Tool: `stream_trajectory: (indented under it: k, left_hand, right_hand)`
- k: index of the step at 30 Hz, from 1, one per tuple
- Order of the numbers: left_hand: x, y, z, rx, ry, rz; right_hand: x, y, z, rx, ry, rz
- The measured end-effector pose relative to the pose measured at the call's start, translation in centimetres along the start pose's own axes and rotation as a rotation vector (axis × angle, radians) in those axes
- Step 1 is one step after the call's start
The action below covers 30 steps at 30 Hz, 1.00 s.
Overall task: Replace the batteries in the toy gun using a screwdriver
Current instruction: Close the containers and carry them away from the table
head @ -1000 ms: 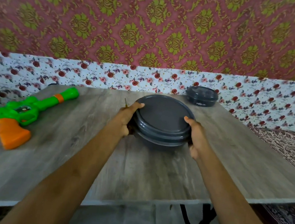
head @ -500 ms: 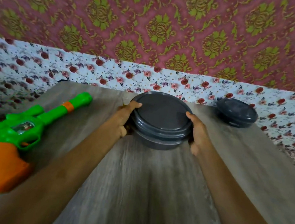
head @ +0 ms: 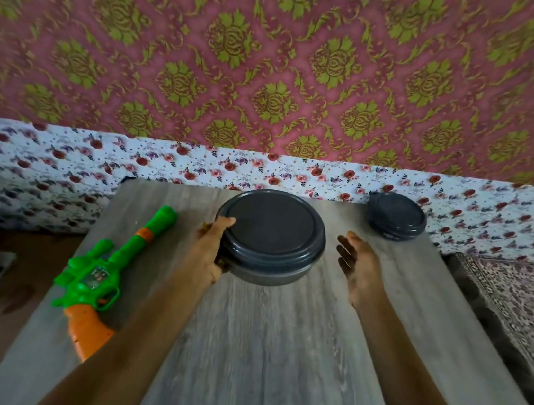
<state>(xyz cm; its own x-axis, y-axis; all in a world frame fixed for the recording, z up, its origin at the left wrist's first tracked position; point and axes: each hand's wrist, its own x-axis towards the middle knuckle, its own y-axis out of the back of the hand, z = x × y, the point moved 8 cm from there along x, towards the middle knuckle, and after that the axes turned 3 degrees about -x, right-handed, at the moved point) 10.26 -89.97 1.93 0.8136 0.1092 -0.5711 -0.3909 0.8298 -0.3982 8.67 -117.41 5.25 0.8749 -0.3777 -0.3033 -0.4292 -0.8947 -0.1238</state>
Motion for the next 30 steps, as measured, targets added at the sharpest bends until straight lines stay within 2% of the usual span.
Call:
stream_trajectory:
  k: [8, 12, 20, 30]
  left_hand:
    - [1.5, -4.1, -1.2, 0.055, -0.030, 0.058]
    - [3.6, -8.3, -2.5, 0.061, -0.044, 0.051]
    - [8.9, -13.7, -4.9, 0.083, -0.073, 0.166]
    - [11.9, -15.0, -6.5, 0.051, -0.046, 0.218]
  right_hand:
    - [2.6, 4.8, 1.2, 0.037, -0.142, 0.131]
    - [7.1, 7.8, 1.7, 0.058, -0.200, 0.192]
    - [19.7, 13.5, 3.0, -0.004, -0.333, 0.289]
    - [27.0, 15.4, 3.4, 0.208, -0.316, 0.422]
